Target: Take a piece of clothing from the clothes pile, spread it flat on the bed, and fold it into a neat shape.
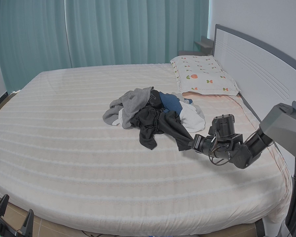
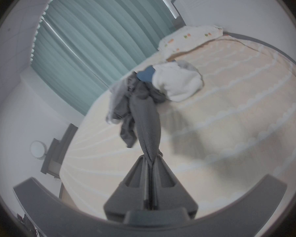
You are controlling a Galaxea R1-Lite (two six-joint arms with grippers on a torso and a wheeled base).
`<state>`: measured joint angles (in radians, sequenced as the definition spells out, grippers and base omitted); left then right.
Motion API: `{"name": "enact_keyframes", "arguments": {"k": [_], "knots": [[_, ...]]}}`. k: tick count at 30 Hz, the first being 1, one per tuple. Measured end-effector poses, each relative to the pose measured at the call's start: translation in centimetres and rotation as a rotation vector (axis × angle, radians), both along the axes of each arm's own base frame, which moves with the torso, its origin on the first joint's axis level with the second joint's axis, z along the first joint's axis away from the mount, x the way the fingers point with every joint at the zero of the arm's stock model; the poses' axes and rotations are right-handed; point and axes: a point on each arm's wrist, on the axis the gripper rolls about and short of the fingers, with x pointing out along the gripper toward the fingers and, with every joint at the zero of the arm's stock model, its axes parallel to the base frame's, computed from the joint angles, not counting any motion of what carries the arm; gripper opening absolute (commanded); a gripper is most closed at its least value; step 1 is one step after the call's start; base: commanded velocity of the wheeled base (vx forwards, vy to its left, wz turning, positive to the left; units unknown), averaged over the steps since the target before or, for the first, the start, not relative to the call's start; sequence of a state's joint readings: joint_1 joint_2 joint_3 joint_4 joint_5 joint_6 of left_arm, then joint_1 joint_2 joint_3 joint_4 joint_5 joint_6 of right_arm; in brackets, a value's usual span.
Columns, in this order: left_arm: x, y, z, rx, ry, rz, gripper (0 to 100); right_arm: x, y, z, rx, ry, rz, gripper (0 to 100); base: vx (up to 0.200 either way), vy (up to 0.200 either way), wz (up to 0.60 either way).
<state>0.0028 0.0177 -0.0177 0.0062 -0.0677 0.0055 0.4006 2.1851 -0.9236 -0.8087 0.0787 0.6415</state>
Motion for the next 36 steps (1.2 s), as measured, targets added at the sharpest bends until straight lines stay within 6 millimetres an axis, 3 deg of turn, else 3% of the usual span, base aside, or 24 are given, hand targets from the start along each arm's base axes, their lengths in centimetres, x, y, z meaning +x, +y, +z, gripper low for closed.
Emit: {"name": "enact_keyframes", "arguments": {"k": [7, 14, 21, 29, 32, 36], "knots": [[0.0, 0.0, 0.0, 0.000, 0.000, 0.000, 100, -5.7, -0.5, 2.7, 0.110, -0.265, 0.067, 0, 0.000, 0.000, 0.00], [0.0, 0.0, 0.0, 0.004, -0.001, 0.000, 100, -10.5, -0.9, 2.9, 0.084, -0.338, 0.140, 0, 0.000, 0.000, 0.00], [0.0, 0.0, 0.1, 0.066, -0.011, -0.007, 100, -11.7, -0.5, 3.2, 0.081, -0.346, 0.163, 0, 0.000, 0.000, 0.00], [0.0, 0.0, 0.2, 0.049, -0.017, -0.006, 100, -12.3, -0.3, 5.3, 0.073, -0.444, 0.184, 0, 0.000, 0.000, 0.00], [-0.3, 0.0, 1.6, -0.010, -0.055, -0.007, 100, -12.4, -0.4, 5.8, 0.078, -0.462, 0.185, 0, 0.000, 0.000, 0.00], [-0.7, 0.0, 5.8, -0.095, -0.118, -0.021, 100, -12.6, -0.4, 6.5, 0.085, -0.484, 0.189, 0, 0.000, 0.000, 0.00]]}}
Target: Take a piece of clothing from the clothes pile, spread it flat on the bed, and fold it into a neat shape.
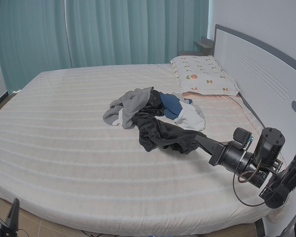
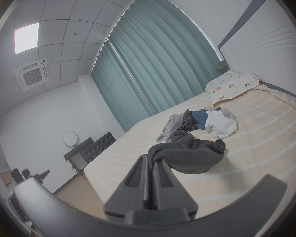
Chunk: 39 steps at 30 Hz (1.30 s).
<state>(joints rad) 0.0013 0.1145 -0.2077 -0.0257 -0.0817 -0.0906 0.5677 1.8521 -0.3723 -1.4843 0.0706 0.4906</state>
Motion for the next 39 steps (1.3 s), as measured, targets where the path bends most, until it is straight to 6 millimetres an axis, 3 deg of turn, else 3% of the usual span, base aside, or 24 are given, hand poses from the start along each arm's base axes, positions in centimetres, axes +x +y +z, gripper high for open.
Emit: {"name": "enact_keyframes", "arguments": {"k": [6, 10, 16, 22, 26, 31, 39], "knots": [[2.0, -0.1, 5.4, -0.051, 0.045, -0.066, 100, 0.0, 0.2, 1.2, 0.018, -0.043, 0.005, 0, 0.000, 0.000, 0.00], [5.3, -0.3, 6.7, -0.063, 0.170, -0.143, 100, 0.1, 0.3, 2.2, 0.022, -0.077, 0.006, 0, 0.000, 0.000, 0.00], [11.0, -1.4, 6.7, -0.065, 0.360, -0.249, 100, 0.1, 0.4, 3.9, 0.024, -0.113, 0.007, 0, 0.000, 0.000, 0.00], [17.7, -4.3, 4.5, -0.030, 0.533, -0.322, 100, -0.2, 0.6, 5.4, 0.033, -0.147, 0.016, 0, 0.000, 0.000, 0.00], [20.8, -6.5, 2.6, 0.004, 0.603, -0.331, 100, -0.4, 0.7, 6.2, 0.041, -0.166, 0.017, 0, 0.000, 0.000, 0.00], [24.5, -10.7, -0.7, 0.037, 0.662, -0.331, 100, -0.5, 0.8, 7.2, 0.054, -0.195, 0.020, 0, 0.000, 0.000, 0.00], [28.0, -17.4, -5.9, 0.067, 0.691, -0.316, 100, -0.4, 1.0, 9.5, 0.090, -0.256, 0.025, 0, 0.000, 0.000, 0.00]]}}
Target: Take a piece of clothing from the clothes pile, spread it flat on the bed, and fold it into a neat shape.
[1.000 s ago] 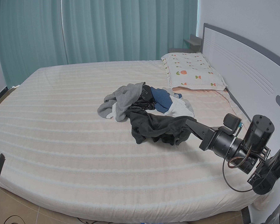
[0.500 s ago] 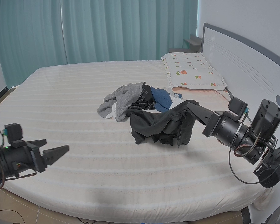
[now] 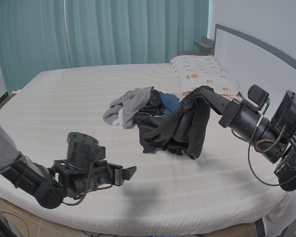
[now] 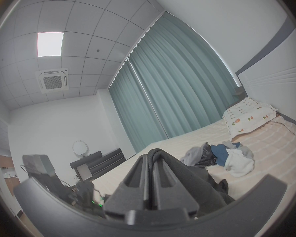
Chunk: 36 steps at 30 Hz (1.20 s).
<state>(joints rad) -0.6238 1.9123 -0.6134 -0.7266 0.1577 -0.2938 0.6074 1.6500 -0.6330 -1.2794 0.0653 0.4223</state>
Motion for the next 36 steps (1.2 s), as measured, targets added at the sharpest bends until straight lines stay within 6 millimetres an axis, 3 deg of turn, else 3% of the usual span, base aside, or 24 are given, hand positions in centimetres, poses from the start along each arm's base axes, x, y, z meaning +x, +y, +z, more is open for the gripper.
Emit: {"name": "enact_keyframes", "arguments": {"k": [5, 11, 27, 36], "knots": [[1.7, -2.7, -2.4, -0.004, 0.018, 0.019, 100, -0.2, 0.2, 1.1, 0.015, -0.022, 0.009, 0, 0.000, 0.000, 0.00], [3.6, -4.6, -4.7, 0.004, 0.024, 0.044, 100, -0.2, 0.4, 2.1, 0.031, -0.048, 0.016, 0, 0.000, 0.000, 0.00], [8.7, -7.8, -8.3, -0.009, -0.026, 0.113, 100, -0.1, 0.6, 3.5, 0.048, -0.076, 0.022, 0, 0.000, 0.000, 0.00], [12.7, -8.9, -10.0, -0.060, -0.071, 0.161, 100, 0.0, 0.5, 3.7, 0.052, -0.081, 0.014, 0, 0.000, 0.000, 0.00]]}}
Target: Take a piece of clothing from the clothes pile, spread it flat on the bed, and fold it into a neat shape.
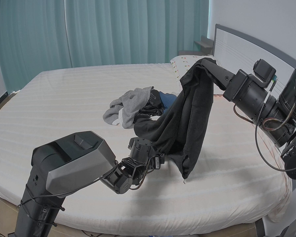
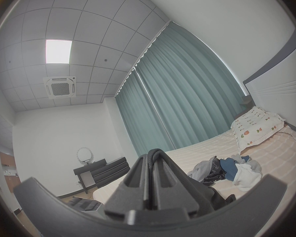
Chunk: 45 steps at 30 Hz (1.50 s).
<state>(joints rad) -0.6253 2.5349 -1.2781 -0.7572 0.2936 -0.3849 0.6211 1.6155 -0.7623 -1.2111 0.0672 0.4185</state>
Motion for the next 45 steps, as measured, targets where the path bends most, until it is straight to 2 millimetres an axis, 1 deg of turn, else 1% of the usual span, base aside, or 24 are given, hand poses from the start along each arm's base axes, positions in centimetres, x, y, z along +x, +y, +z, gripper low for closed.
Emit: {"name": "enact_keyframes", "arguments": {"k": [1, 5, 9, 12, 15, 18, 23, 24, 28, 29, 31, 32, 34, 36, 38, 40, 42, 45], "knots": [[0.4, 0.0, -0.4, 0.000, 0.001, 0.006, 0, 0.0, 0.0, 0.0, -0.001, 0.001, -0.001, 0, 0.000, 0.000, 0.00], [1.3, 0.5, -1.8, -0.007, 0.017, 0.032, 0, 0.4, -0.4, -0.2, -0.005, 0.007, -0.018, 0, 0.000, 0.000, 0.00], [1.4, 0.9, -2.5, -0.063, 0.050, 0.078, 0, 0.8, -0.7, -0.6, -0.012, 0.016, -0.032, 0, 0.000, 0.000, 0.00], [0.9, 1.5, -2.2, -0.086, 0.076, 0.100, 0, 1.0, -0.9, -0.8, -0.018, 0.025, -0.042, 0, 0.000, 0.000, 0.00], [0.2, 2.1, -1.5, -0.095, 0.092, 0.111, 0, 1.2, -1.1, -1.2, -0.025, 0.034, -0.050, 0, 0.000, 0.000, 0.00], [-1.4, 3.2, 0.4, -0.108, 0.111, 0.124, 0, 1.6, -1.4, -2.0, -0.041, 0.060, -0.066, 0, 0.000, 0.000, 0.00], [-3.1, 4.9, 4.5, -0.161, 0.091, 0.147, 0, 2.5, -1.6, -3.8, -0.068, 0.113, -0.083, 0, 0.000, 0.000, 0.00], [-3.6, 5.6, 6.1, -0.188, 0.073, 0.156, 0, 2.8, -1.5, -4.7, -0.080, 0.141, -0.089, 0, 0.000, 0.000, 0.00], [-5.3, 7.7, 10.2, -0.260, 0.036, 0.178, 0, 3.8, -1.2, -6.9, -0.101, 0.201, -0.104, 0, 0.000, 0.000, 0.00], [-5.9, 8.4, 11.5, -0.289, 0.022, 0.181, 0, 4.1, -1.1, -7.4, -0.101, 0.208, -0.115, 0, 0.000, 0.000, 0.00], [-6.8, 9.2, 13.1, -0.325, 0.005, 0.178, 0, 4.5, -1.0, -7.7, -0.095, 0.210, -0.133, 0, 0.000, 0.000, 0.00], [-7.7, 10.0, 14.7, -0.363, -0.013, 0.168, 0, 5.0, -0.9, -7.8, -0.080, 0.201, -0.161, 0, 0.000, 0.000, 0.00], [-8.9, 10.9, 16.5, -0.409, -0.034, 0.145, 0, 5.4, -0.8, -7.6, -0.059, 0.188, -0.191, 0, 0.000, 0.000, 0.00], [-10.4, 11.8, 18.3, -0.460, -0.054, 0.112, 0, 5.7, -0.8, -7.0, -0.027, 0.165, -0.226, 0, 0.000, 0.000, 0.00], [-11.6, 12.6, 19.5, -0.503, -0.065, 0.095, 0, 5.8, -1.0, -6.2, 0.005, 0.139, -0.253, 0, 0.000, 0.000, 0.00], [-12.7, 13.3, 20.2, -0.537, -0.073, 0.090, 0, 5.6, -1.2, -5.8, 0.022, 0.130, -0.274, 0, 0.000, 0.000, 0.00], [-13.4, 13.8, 20.3, -0.562, -0.065, 0.094, 0, 5.4, -1.5, -6.3, 0.020, 0.146, -0.296, 0, 0.000, 0.000, 0.00], [-14.0, 14.0, 19.7, -0.594, -0.027, 0.108, 0, 5.2, -1.9, -7.6, 0.003, 0.195, -0.334, 0, 0.000, 0.000, 0.00]]}}
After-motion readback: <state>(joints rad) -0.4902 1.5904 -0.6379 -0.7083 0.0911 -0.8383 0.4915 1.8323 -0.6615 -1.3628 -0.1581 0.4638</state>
